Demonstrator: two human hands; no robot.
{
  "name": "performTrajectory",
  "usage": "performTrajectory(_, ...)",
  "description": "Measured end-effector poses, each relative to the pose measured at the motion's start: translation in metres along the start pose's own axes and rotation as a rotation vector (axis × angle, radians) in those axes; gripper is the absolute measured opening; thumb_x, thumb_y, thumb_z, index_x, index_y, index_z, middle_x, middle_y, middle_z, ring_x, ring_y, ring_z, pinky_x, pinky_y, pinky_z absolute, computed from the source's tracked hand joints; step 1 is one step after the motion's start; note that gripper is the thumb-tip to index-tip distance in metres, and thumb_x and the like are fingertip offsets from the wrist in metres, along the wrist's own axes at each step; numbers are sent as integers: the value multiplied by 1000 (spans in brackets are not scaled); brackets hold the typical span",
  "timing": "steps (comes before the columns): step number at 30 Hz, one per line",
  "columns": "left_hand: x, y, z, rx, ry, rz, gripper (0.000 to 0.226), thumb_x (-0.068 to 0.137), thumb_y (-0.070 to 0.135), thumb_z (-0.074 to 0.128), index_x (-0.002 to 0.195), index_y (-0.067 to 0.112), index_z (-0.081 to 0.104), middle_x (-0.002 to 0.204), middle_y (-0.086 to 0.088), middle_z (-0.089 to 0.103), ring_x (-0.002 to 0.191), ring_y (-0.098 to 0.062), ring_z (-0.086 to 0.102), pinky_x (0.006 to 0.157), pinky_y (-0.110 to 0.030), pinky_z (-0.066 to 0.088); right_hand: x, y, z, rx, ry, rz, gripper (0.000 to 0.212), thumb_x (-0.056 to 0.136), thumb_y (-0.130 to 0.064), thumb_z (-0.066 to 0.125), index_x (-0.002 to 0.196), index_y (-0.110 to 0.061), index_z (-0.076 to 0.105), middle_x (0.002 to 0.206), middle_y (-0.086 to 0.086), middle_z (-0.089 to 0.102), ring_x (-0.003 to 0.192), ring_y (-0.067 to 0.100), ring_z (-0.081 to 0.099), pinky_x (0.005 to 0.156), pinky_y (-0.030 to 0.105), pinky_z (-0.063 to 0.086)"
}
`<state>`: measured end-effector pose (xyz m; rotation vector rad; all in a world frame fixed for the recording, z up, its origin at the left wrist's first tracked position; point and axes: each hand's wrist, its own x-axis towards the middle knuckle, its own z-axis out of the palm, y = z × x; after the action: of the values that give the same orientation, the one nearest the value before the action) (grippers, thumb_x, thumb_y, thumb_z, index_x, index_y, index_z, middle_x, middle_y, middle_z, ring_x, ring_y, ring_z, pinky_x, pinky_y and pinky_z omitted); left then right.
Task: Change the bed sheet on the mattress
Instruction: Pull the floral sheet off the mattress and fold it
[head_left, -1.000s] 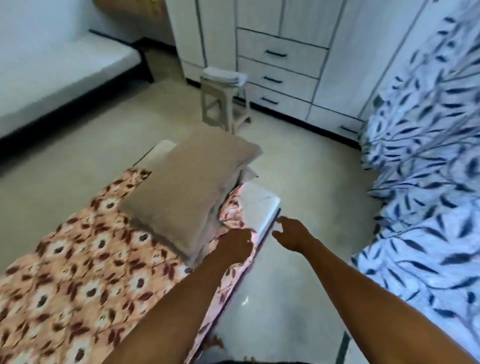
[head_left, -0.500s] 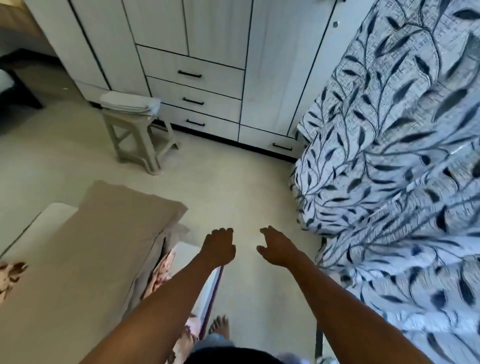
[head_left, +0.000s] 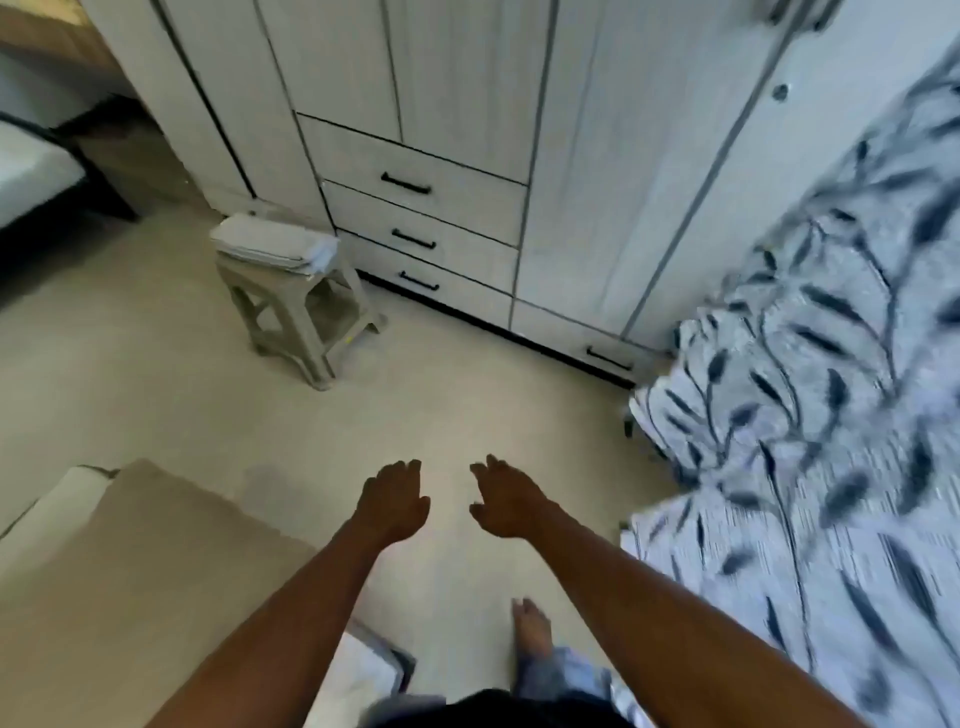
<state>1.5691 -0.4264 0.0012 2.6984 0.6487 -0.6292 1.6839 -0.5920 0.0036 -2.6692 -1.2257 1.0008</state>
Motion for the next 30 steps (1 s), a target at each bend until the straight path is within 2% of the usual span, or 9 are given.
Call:
performTrajectory(2, 23, -1, -21, -36, 39, -63, 65, 103, 38, 45, 156, 9, 23, 157, -11, 35, 144, -29, 34, 114, -38, 33, 37, 9, -39, -101, -24, -79, 67, 99, -33, 54, 154, -5, 29, 159, 24, 29, 143, 39, 35, 115, 48, 34)
performTrajectory(4, 37, -3, -43, -128, 33, -130, 67, 104, 38, 45, 158, 10, 19, 162, -12, 28, 148, -28, 29, 118, -39, 29, 70, 9, -77, -101, -36, -90, 63, 100, -33, 53, 152, -5, 33, 155, 22, 36, 140, 39, 39, 113, 49, 36)
performTrajectory(6, 51, -14, -58, -188, 47, -194, 68, 103, 39, 45, 159, 11, 18, 164, -11, 25, 150, -28, 26, 120, -41, 26, 109, -3, -113, -170, -26, -179, 61, 102, -37, 50, 151, -5, 33, 154, 18, 37, 141, 35, 39, 116, 50, 32)
performTrajectory(11, 91, -65, -88, -324, 135, -355, 70, 99, 44, 43, 157, 10, 25, 157, -11, 37, 143, -30, 36, 115, -40, 33, 211, -56, -160, -319, -20, -380, 64, 103, -39, 48, 154, -6, 30, 160, 15, 32, 148, 30, 30, 121, 48, 22)
performTrajectory(17, 155, -171, -110, -447, 112, -552, 58, 100, 35, 51, 148, 7, 35, 144, -13, 49, 133, -32, 47, 107, -40, 41, 328, -149, -189, -401, -97, -578, 67, 106, -35, 46, 160, -7, 18, 169, 13, 15, 156, 27, 15, 125, 44, 11)
performTrajectory(21, 197, -246, -145, -479, 104, -624, 55, 99, 35, 51, 144, 6, 39, 143, -13, 51, 131, -32, 48, 105, -43, 42, 405, -216, -221, -450, -175, -626, 68, 105, -35, 47, 159, -5, 19, 167, 15, 20, 154, 30, 20, 124, 45, 15)
performTrajectory(26, 218, -339, -197, -533, 183, -718, 59, 100, 35, 51, 150, 8, 34, 147, -13, 48, 135, -32, 45, 109, -45, 40, 494, -318, -256, -436, -177, -704, 65, 103, -34, 51, 155, -4, 27, 161, 18, 31, 147, 33, 33, 118, 43, 29)
performTrajectory(30, 228, -419, -220, -650, 241, -867, 64, 101, 34, 51, 155, 10, 28, 151, -12, 45, 137, -31, 44, 112, -42, 38, 562, -414, -260, -509, -247, -835, 68, 104, -36, 49, 158, -5, 22, 165, 16, 24, 152, 30, 25, 122, 43, 24)
